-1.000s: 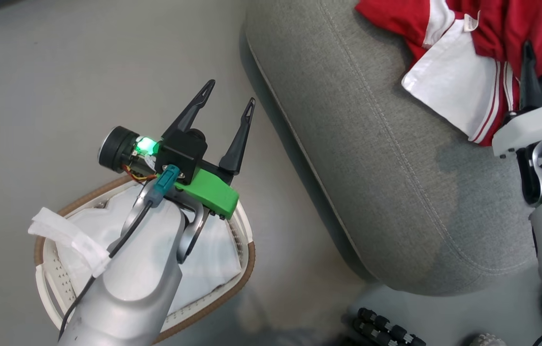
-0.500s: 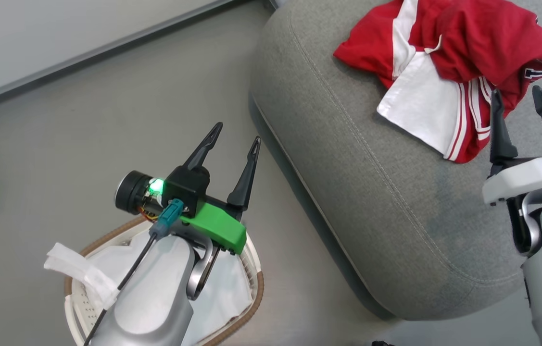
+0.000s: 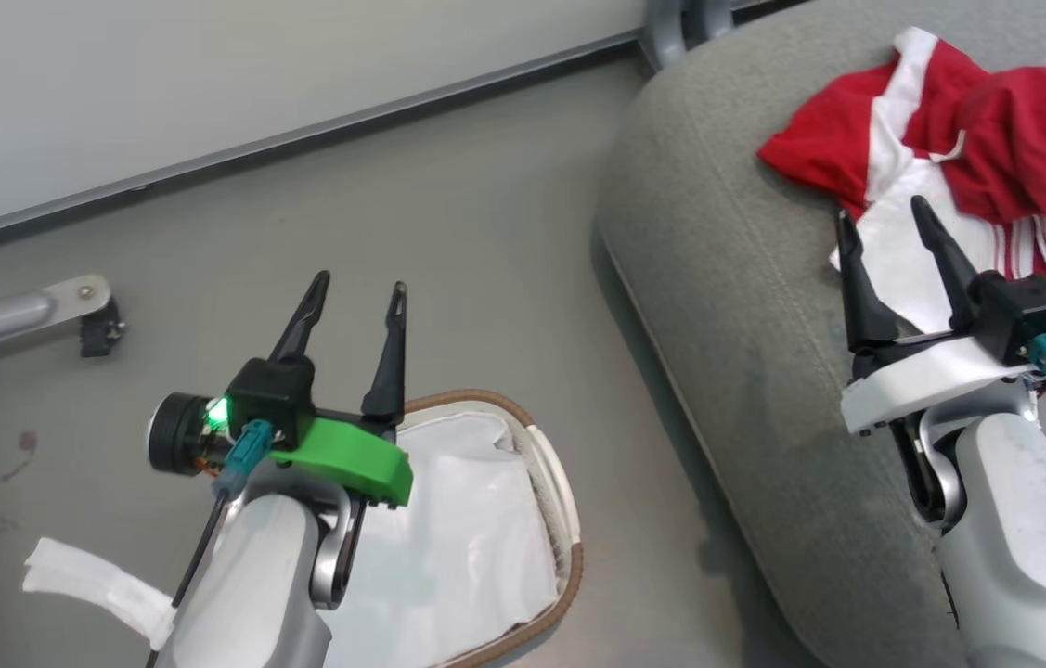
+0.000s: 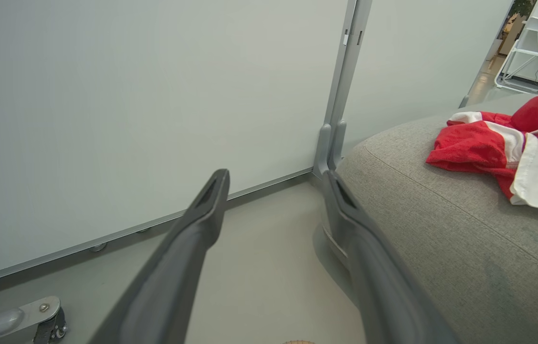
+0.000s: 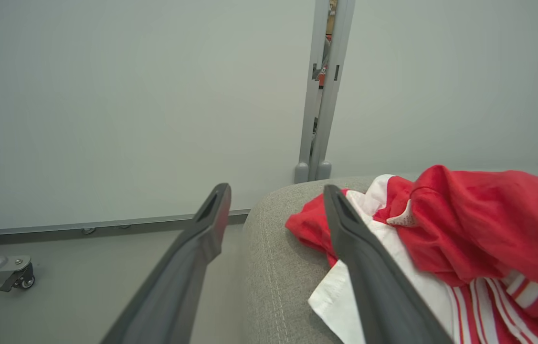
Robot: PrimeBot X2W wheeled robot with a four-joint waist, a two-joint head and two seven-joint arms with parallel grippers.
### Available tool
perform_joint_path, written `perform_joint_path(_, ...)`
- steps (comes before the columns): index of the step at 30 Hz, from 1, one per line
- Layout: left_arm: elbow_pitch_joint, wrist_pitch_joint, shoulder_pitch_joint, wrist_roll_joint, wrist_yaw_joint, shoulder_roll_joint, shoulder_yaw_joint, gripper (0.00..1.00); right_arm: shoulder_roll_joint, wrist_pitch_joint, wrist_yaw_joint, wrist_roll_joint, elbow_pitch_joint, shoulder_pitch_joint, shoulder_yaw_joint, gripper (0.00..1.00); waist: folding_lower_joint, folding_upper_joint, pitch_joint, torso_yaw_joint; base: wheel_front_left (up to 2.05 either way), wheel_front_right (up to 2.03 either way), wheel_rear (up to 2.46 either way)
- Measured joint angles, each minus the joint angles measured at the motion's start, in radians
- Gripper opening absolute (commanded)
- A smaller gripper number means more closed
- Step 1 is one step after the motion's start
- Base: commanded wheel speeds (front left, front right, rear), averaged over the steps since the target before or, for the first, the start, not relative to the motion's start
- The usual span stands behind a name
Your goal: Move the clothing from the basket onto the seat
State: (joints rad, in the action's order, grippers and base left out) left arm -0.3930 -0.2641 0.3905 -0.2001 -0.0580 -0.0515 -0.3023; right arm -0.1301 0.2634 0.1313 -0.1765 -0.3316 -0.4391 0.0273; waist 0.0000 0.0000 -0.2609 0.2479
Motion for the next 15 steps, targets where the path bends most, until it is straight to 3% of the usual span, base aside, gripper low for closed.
perform_joint_path(15,-0.012,0.000,-0.171,0.008,0.023,0.001,0.155,1.00,0.036,0.000,0.000,-0.002,-0.033,0.108,0.057,1.00,0.0000,0.0000,0.094,-0.137,0.00,0.00,0.00)
